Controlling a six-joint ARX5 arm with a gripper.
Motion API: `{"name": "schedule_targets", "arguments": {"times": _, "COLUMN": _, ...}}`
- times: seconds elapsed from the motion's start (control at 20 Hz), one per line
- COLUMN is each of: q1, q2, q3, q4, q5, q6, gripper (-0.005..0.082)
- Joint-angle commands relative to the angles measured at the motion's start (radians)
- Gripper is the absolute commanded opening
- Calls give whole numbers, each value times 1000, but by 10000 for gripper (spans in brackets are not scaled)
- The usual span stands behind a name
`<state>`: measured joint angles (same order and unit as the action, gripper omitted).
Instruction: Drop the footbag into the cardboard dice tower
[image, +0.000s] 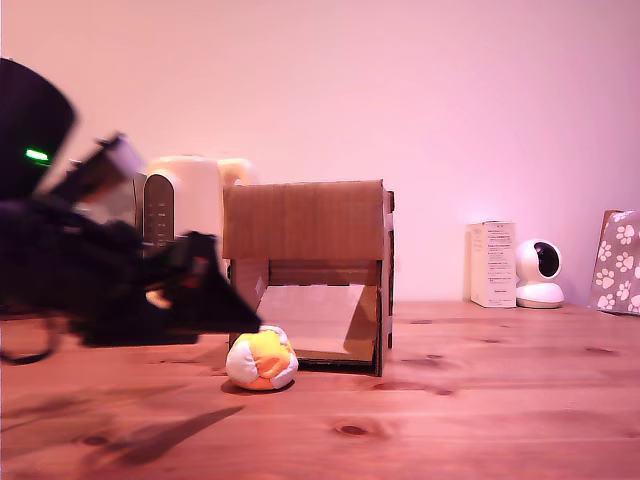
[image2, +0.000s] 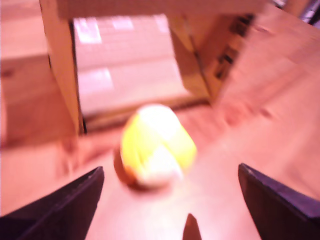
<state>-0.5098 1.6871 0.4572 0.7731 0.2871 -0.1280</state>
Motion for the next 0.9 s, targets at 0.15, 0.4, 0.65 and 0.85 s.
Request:
{"name": "schedule_targets", "arguments": {"times": 0.15, "q1": -1, "q2": 130, "q3": 90, "q4": 5, "q5": 0, "q6": 5, "gripper": 780}}
{"name": "schedule_targets", "arguments": {"times": 0.4, "q1": -1, "q2": 193, "q3": 177, "q4": -110, "q5": 19, "q6": 6, "gripper": 396}}
{"name": "schedule_targets", "arguments": {"times": 0.65, "q1": 0, "q2": 175, "q3": 195, "q4": -140, "q5": 51, "q6": 5, "gripper": 21}}
{"name": "schedule_targets", "arguments": {"times": 0.85, "q1": 0, "q2": 66, "q3": 195, "q4": -280, "q5": 126, "q6": 5, "gripper": 21}}
